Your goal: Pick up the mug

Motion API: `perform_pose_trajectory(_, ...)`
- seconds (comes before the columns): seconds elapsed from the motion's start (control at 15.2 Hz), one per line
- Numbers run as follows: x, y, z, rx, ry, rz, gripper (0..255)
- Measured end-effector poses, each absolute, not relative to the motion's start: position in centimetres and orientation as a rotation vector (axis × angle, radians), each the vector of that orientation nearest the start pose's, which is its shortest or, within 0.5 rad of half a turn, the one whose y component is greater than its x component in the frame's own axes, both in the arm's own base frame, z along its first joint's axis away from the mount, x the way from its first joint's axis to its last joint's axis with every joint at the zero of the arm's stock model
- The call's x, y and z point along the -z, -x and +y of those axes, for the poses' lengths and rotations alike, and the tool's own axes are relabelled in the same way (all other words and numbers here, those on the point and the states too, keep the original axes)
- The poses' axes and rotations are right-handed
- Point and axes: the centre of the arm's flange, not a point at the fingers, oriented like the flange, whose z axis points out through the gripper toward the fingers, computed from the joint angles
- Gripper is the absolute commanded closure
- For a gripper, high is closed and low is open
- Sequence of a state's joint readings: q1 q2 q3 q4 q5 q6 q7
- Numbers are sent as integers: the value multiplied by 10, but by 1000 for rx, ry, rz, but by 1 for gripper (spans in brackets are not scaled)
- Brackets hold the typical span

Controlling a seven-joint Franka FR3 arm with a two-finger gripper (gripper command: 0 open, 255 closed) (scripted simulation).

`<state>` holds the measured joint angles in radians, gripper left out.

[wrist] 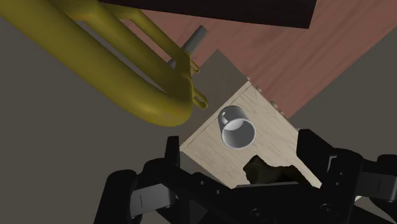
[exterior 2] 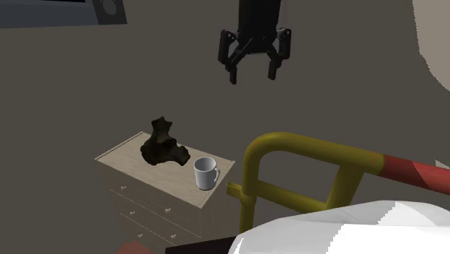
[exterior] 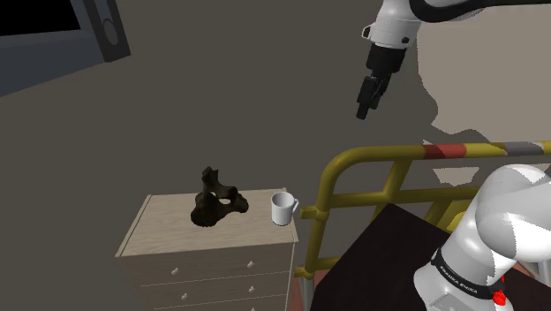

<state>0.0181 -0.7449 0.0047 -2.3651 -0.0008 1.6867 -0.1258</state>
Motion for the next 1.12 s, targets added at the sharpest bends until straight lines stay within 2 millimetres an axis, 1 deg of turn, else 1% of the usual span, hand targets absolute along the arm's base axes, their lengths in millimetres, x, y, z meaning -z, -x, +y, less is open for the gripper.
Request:
perform_pose_trajectory(0.07, -584, -329, 8, 104, 3139, -232, 0)
perform_pose_trajectory(0.2, -573, -334, 13, 100, 3141, -228, 0)
perform_pose_trajectory(0.4, -540, -352, 31, 90, 3147, -220, 0)
perform_pose_trajectory(0.59, -507, -367, 43, 82, 3153, -210, 0)
perform_pose_trajectory(0.66, -499, -374, 46, 80, 3155, -207, 0)
perform_pose_trajectory(0.79, -474, -383, 60, 74, 3160, -200, 0)
perform_pose_trajectory(0.86, -464, -392, 66, 72, 3162, -197, 0)
perform_pose_trajectory(1.12, -420, -413, 85, 61, 3170, -184, 0)
